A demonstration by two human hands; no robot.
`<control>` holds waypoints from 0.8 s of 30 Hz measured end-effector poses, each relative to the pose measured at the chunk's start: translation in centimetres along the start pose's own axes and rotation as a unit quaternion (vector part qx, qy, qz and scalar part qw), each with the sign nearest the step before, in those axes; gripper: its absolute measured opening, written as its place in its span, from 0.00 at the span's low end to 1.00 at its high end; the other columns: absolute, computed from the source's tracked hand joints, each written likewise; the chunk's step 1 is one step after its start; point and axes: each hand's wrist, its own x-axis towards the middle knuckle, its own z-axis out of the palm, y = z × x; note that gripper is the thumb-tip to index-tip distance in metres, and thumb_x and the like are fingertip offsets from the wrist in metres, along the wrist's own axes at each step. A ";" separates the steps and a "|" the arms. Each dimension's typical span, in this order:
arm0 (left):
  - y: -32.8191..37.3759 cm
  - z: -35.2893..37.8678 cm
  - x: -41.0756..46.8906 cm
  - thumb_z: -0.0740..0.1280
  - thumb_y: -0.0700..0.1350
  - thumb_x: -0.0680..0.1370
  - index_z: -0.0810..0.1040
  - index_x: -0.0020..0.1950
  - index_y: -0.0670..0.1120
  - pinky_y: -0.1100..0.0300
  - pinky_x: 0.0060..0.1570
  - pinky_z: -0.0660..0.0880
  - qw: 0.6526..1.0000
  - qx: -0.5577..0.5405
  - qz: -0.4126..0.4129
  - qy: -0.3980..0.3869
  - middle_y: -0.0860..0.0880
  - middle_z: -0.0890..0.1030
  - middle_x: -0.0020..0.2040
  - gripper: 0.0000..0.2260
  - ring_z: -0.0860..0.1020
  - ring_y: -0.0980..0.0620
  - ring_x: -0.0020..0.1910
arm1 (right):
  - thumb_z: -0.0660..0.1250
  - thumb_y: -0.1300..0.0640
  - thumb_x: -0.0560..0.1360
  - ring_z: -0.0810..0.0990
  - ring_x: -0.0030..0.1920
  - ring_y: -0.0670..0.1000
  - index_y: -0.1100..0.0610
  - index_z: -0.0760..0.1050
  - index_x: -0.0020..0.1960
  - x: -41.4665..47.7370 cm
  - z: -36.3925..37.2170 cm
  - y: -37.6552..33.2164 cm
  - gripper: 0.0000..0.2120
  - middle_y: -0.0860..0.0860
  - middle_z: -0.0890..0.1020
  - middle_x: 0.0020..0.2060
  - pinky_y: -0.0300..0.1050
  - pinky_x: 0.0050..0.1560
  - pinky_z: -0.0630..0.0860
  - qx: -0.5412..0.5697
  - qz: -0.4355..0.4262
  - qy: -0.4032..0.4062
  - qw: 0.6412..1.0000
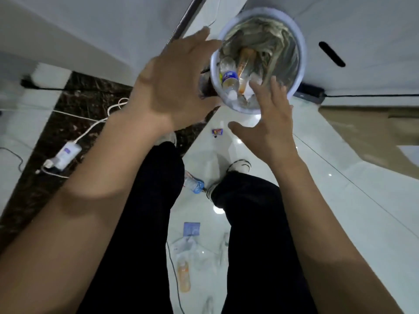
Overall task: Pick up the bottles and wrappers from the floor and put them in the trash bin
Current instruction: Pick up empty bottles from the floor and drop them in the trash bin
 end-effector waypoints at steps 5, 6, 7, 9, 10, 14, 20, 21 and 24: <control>6.5 -6.4 -7.3 0.67 0.60 0.73 0.62 0.79 0.53 0.46 0.73 0.61 0.998 0.058 0.002 -0.039 0.50 0.61 0.80 0.36 0.60 0.48 0.78 | 0.72 0.45 0.70 0.51 0.81 0.58 0.49 0.64 0.78 -6.7 -6.8 -6.1 0.39 0.54 0.55 0.81 0.63 0.78 0.51 -0.010 -0.016 0.004 1.000; 7.8 -7.4 -8.6 0.66 0.60 0.72 0.64 0.79 0.51 0.44 0.72 0.64 0.997 0.067 0.008 -0.046 0.48 0.63 0.79 0.36 0.62 0.45 0.77 | 0.72 0.45 0.70 0.51 0.81 0.58 0.49 0.64 0.78 -8.0 -8.2 -7.0 0.39 0.53 0.55 0.81 0.63 0.78 0.50 -0.010 -0.019 0.012 1.000; 9.1 -8.5 -9.7 0.65 0.60 0.72 0.65 0.79 0.49 0.41 0.70 0.66 0.995 0.077 0.010 -0.055 0.46 0.64 0.79 0.37 0.64 0.44 0.76 | 0.72 0.46 0.70 0.51 0.81 0.58 0.49 0.64 0.78 -9.3 -9.6 -7.8 0.39 0.53 0.55 0.81 0.63 0.78 0.50 -0.012 -0.022 0.020 0.999; 11.7 -10.5 -11.8 0.67 0.59 0.72 0.62 0.79 0.50 0.40 0.71 0.66 0.991 0.101 0.001 -0.088 0.45 0.63 0.79 0.37 0.63 0.43 0.77 | 0.72 0.46 0.70 0.52 0.81 0.59 0.49 0.64 0.78 -12.2 -12.2 -9.4 0.38 0.53 0.56 0.81 0.64 0.78 0.50 -0.023 -0.026 0.030 0.999; 12.8 -11.5 -12.9 0.69 0.59 0.74 0.59 0.80 0.51 0.41 0.72 0.63 0.988 0.111 -0.010 -0.106 0.47 0.60 0.80 0.38 0.61 0.43 0.77 | 0.72 0.46 0.71 0.51 0.81 0.59 0.49 0.64 0.78 -13.6 -13.6 -10.1 0.38 0.53 0.55 0.81 0.64 0.78 0.50 -0.031 -0.025 0.030 0.999; 18.5 -15.5 -16.6 0.70 0.58 0.75 0.53 0.81 0.57 0.45 0.76 0.57 0.984 0.132 -0.023 -0.121 0.52 0.53 0.82 0.39 0.54 0.46 0.79 | 0.70 0.44 0.72 0.50 0.81 0.58 0.48 0.63 0.79 -19.0 -19.5 -11.9 0.38 0.51 0.54 0.82 0.63 0.78 0.50 -0.026 -0.022 0.035 0.999; 25.1 -18.9 -19.1 0.76 0.57 0.70 0.58 0.80 0.55 0.42 0.74 0.60 0.991 0.123 0.044 -0.014 0.50 0.57 0.81 0.44 0.58 0.45 0.79 | 0.71 0.44 0.70 0.51 0.81 0.56 0.48 0.64 0.78 -24.5 -25.4 -13.1 0.39 0.51 0.55 0.81 0.61 0.79 0.47 -0.016 -0.037 0.108 0.993; 26.0 -19.3 -18.7 0.76 0.59 0.69 0.56 0.80 0.57 0.42 0.75 0.58 0.990 0.131 0.046 -0.011 0.52 0.55 0.82 0.45 0.56 0.46 0.79 | 0.71 0.44 0.71 0.50 0.81 0.56 0.47 0.63 0.79 -24.6 -26.1 -13.1 0.38 0.51 0.54 0.82 0.60 0.79 0.46 -0.012 -0.032 0.111 0.993; 28.1 -20.4 -17.6 0.76 0.62 0.69 0.52 0.80 0.60 0.46 0.77 0.51 0.982 0.174 0.071 -0.029 0.56 0.50 0.82 0.47 0.51 0.50 0.80 | 0.70 0.44 0.73 0.48 0.82 0.55 0.46 0.61 0.79 -24.9 -28.4 -13.6 0.38 0.50 0.52 0.82 0.59 0.80 0.44 -0.020 -0.012 0.118 0.993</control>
